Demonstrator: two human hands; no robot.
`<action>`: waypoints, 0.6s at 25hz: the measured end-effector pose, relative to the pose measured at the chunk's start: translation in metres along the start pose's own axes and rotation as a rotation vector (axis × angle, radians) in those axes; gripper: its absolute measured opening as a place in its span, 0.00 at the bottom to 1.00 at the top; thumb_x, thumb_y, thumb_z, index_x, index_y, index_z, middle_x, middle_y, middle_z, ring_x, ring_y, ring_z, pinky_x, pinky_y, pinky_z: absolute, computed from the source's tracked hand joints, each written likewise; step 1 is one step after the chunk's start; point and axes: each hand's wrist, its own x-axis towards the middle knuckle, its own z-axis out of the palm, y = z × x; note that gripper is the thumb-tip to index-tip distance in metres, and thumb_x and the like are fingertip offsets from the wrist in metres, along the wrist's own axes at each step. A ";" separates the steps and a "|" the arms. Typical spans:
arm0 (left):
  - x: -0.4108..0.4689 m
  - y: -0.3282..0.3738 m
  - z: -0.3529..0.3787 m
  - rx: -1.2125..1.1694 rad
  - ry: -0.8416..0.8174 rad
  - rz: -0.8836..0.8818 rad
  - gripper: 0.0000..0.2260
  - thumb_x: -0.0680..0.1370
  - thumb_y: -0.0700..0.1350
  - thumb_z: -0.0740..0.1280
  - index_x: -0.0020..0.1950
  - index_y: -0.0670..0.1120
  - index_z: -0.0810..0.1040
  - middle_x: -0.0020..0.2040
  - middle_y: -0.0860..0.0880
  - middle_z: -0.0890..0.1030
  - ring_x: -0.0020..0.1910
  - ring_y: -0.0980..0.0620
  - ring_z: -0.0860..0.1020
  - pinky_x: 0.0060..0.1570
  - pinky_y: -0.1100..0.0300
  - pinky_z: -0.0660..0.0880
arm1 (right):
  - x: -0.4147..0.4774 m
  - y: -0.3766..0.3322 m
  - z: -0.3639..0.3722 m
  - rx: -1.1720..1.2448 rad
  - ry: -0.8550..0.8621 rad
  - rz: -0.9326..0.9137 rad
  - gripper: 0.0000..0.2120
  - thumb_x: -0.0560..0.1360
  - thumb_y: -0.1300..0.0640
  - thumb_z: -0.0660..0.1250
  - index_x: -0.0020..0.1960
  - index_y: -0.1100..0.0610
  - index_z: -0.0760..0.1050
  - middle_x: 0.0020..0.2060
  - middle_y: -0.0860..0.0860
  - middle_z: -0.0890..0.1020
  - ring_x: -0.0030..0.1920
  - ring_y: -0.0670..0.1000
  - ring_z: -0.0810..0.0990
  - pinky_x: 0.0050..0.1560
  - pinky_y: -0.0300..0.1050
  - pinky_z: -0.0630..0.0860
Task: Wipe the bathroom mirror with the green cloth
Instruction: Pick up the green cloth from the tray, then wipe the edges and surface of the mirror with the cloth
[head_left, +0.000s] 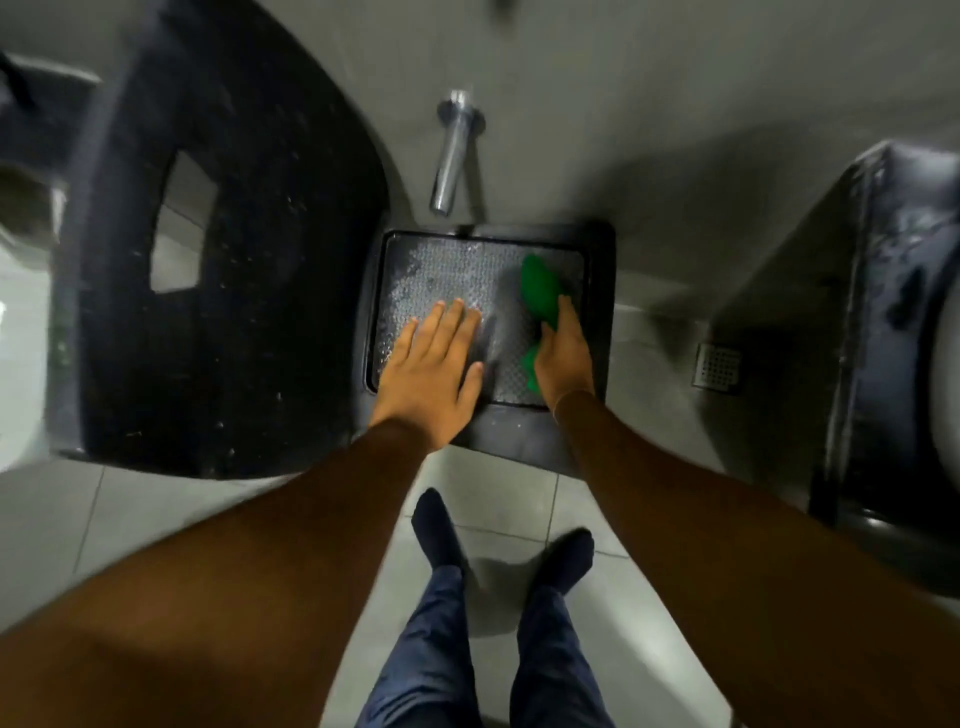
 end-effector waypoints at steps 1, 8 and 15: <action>0.006 0.014 -0.040 0.003 0.045 -0.013 0.35 0.88 0.58 0.47 0.94 0.48 0.50 0.94 0.46 0.52 0.94 0.46 0.50 0.92 0.44 0.46 | -0.013 -0.027 -0.030 0.075 0.030 0.002 0.28 0.87 0.59 0.58 0.86 0.55 0.57 0.82 0.58 0.68 0.80 0.60 0.71 0.81 0.48 0.64; 0.014 0.081 -0.169 -0.022 0.313 0.100 0.33 0.88 0.54 0.56 0.93 0.47 0.58 0.93 0.47 0.57 0.93 0.46 0.55 0.91 0.43 0.52 | -0.100 -0.064 -0.128 0.405 0.406 -0.024 0.22 0.87 0.63 0.60 0.80 0.62 0.67 0.68 0.57 0.79 0.66 0.56 0.81 0.60 0.13 0.63; 0.057 0.222 -0.418 0.148 0.871 0.772 0.27 0.86 0.49 0.64 0.87 0.48 0.73 0.88 0.44 0.71 0.88 0.42 0.69 0.86 0.40 0.66 | -0.147 -0.175 -0.342 0.825 0.714 -0.158 0.23 0.88 0.56 0.60 0.82 0.55 0.66 0.77 0.58 0.76 0.74 0.60 0.77 0.78 0.58 0.72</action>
